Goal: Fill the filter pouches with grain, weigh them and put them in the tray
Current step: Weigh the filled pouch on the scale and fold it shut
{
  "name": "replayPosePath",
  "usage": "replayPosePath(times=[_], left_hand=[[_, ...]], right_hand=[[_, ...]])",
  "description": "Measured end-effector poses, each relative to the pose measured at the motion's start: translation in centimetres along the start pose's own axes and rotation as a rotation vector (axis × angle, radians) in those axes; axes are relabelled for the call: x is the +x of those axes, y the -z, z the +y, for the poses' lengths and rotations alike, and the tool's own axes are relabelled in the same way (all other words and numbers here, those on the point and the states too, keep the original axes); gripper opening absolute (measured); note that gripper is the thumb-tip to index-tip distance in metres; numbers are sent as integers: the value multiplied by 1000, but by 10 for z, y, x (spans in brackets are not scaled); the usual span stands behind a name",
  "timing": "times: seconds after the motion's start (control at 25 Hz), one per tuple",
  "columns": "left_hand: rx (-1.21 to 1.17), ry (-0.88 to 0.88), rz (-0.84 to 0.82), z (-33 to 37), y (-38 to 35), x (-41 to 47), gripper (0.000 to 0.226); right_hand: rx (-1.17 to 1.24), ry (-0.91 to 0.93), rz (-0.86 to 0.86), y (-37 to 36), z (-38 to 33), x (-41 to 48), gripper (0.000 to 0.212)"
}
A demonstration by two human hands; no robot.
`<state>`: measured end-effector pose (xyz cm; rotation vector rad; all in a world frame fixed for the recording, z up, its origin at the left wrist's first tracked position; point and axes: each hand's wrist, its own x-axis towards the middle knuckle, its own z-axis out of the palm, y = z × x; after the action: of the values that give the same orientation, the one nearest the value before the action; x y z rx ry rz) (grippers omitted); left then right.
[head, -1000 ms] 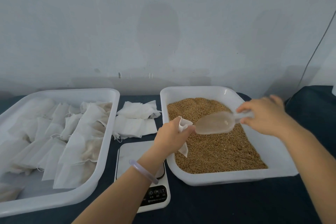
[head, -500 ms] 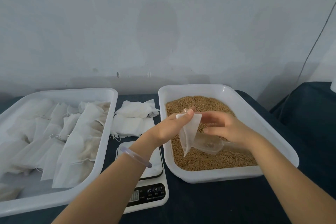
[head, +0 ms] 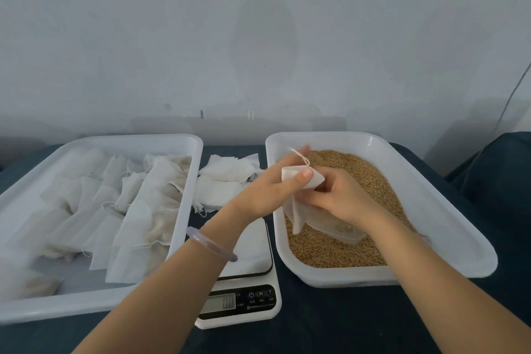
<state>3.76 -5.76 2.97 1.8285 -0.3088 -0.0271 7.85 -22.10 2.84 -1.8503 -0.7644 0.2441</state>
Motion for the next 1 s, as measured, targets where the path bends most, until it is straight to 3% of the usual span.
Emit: replayPosePath(times=[0.08,0.24,0.4,0.48,0.64,1.0], left_hand=[[160,17,176,-3,20,-12,74],[492,90,201,-12,57,-43,24],[755,221,146,-23,76,-60,27],[972,311,115,-31,79,-60,35],[1052,369,61,-43,75,-57,40],[1177,365,36,-56,71,-53,26]], right_hand=[[10,-5,63,-13,-7,8,17],[-4,-76,-47,-48,-21,25,32],[-418,-5,-171,-80,-15,41,23],[-619,13,-168,-92,-7,45,33],[-810,25,-194,-98,1,48,48],[-1156,97,-274,-106,10,51,40]])
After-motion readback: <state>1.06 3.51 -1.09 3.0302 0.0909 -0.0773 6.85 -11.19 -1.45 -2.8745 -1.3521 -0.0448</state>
